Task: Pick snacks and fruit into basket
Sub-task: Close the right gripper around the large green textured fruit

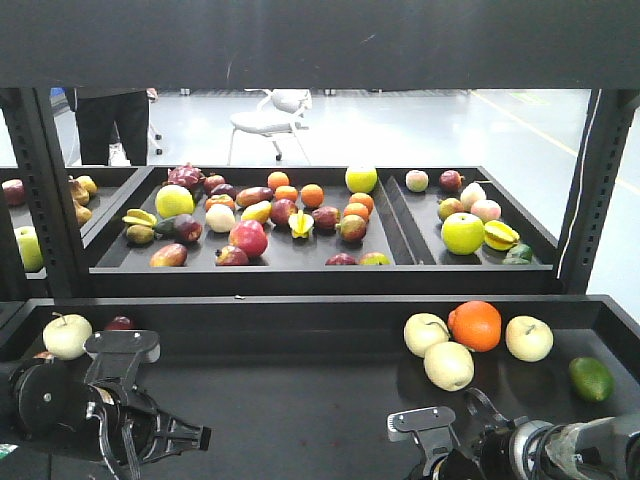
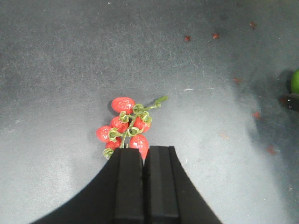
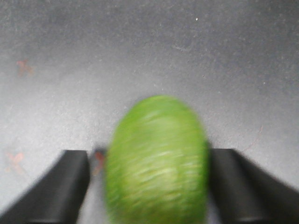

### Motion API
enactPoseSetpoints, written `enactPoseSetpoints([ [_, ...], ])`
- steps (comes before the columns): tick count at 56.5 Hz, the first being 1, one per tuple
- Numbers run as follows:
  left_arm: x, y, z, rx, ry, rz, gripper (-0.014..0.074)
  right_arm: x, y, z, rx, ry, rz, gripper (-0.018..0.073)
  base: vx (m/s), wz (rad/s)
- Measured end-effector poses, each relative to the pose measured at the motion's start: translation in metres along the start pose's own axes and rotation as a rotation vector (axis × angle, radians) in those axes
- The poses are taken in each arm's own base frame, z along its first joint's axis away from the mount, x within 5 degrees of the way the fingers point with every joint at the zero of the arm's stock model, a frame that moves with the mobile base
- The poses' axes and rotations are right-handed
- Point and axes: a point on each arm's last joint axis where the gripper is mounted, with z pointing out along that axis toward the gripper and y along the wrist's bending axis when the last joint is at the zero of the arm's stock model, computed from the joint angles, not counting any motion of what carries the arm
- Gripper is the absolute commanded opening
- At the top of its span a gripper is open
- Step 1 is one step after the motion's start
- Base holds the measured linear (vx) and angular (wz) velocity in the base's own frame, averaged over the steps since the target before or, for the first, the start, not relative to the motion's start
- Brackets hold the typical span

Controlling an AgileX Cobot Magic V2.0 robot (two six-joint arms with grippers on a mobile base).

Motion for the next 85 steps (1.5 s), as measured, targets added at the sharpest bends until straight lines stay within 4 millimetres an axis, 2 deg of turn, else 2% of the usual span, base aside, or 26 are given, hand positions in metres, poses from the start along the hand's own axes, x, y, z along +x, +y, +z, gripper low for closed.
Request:
enactPoseSetpoints([
  [10,-0.001,0.000,0.000,-0.001,-0.010,0.000,0.0003,0.000,0.000,0.000,0.001,0.003,0.002,-0.0011,0.00,0.00],
  [20,-0.001,0.000,0.000,-0.001,-0.012,0.000,0.0003,0.002,-0.001,-0.003,0.012,0.045,-0.006,-0.0012,0.00,0.00],
  [29,-0.001,0.000,0.000,-0.001,-0.011,0.000,0.0003,0.001,-0.003,-0.018,0.040,0.113,-0.033,-0.0012,0.00,0.00],
  [39,0.000,0.000,0.000,-0.001,0.004,0.034,0.0003,-0.019,-0.005,-0.066,0.070,0.086,-0.066,-0.0012,0.00,0.00],
  [45,0.002,0.000,0.000,0.002,0.020,0.066,0.0003,-0.033,-0.006,-0.108,0.084,0.030,-0.084,-0.0012,0.00,0.00],
  [55,0.003,-0.002,0.003,0.004,0.023,0.123,0.0026,-0.047,-0.008,-0.167,0.102,-0.068,-0.111,-0.0012,0.00,0.00],
  [64,0.008,-0.003,0.017,0.004,0.049,0.200,0.0135,-0.053,-0.008,-0.207,0.104,-0.163,-0.108,-0.0012,0.00,0.00],
  [70,0.012,-0.002,0.027,0.005,0.077,0.244,0.0246,-0.053,-0.008,-0.222,0.106,-0.189,-0.104,-0.0012,0.00,0.00],
  [76,0.016,-0.001,0.034,0.006,0.098,0.277,0.0397,-0.053,-0.009,-0.228,0.109,-0.192,-0.102,-0.0011,0.00,0.00],
  [85,0.020,0.002,0.045,0.002,0.118,0.291,0.0566,-0.051,-0.009,-0.229,0.113,-0.173,-0.100,-0.0011,0.00,0.00],
])
